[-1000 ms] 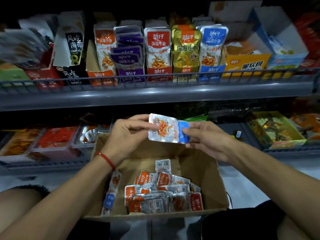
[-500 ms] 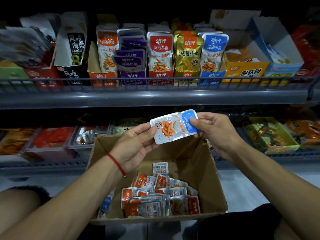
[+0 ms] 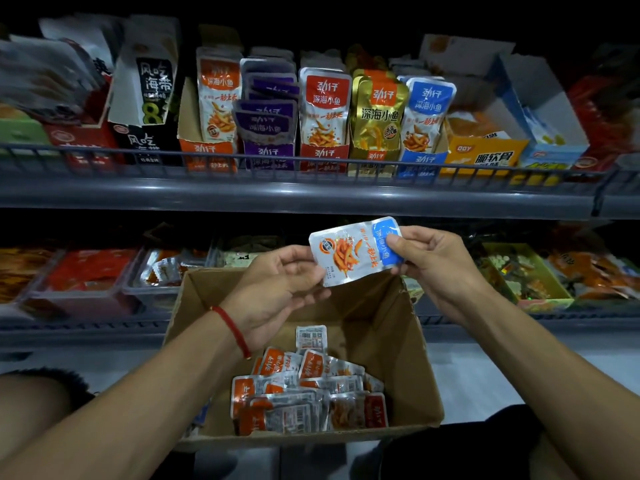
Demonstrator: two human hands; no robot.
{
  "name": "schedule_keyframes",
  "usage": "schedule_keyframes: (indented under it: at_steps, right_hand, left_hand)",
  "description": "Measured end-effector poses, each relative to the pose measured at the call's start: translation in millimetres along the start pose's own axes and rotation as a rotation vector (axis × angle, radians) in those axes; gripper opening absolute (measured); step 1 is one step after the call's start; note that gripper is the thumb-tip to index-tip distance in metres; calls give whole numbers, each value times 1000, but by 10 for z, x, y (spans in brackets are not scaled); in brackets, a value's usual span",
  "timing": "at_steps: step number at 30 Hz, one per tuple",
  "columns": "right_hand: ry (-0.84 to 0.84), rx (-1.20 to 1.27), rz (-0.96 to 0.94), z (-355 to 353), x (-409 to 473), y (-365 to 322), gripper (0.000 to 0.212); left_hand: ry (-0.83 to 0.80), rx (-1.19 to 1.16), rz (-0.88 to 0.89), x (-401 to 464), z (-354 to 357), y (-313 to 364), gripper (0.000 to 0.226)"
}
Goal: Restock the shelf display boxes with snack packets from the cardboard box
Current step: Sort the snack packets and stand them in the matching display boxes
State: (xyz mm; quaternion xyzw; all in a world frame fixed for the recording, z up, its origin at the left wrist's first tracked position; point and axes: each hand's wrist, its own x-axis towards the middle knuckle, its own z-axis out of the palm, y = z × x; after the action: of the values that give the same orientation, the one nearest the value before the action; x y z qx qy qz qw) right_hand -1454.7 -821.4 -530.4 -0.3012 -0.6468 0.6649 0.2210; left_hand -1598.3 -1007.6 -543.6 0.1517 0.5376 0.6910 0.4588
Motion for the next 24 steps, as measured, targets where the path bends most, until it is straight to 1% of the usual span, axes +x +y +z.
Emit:
schedule_keyframes:
  at_steps: [3,5,7,10,12,14,16,19,24]
  right_hand:
    - [29,-72,-86,-48,-1,-95,19]
    - [37,-170,-184,-139,6,-217,9]
    - [64,-291,-294,-277,13,-382,6]
    - [186,-506,-486,-473,32,-740,8]
    - [281,-637,-639,-620,141,-1034,7]
    - [344,-788,-737,-737,309,-1330,8]
    - [364,-904,-770,-778,496,-1546,12]
    - [338,-1080,-779,-699,718,-1674,22]
    - [277,-1243,-670,-561,1015,-1619,25]
  left_hand:
    - [-8,18,12,19,-4,11,21]
    - [0,56,1,31,-25,29,26]
    - [44,93,3,42,-62,50,30]
    - [99,145,23,39,-109,84,28]
    - [105,161,23,15,-123,107,26]
    - [104,177,17,-10,-127,134,27]
    - [108,193,16,-29,-129,163,28]
    - [119,206,28,-41,-138,226,26]
    - [136,185,45,-59,-160,310,25]
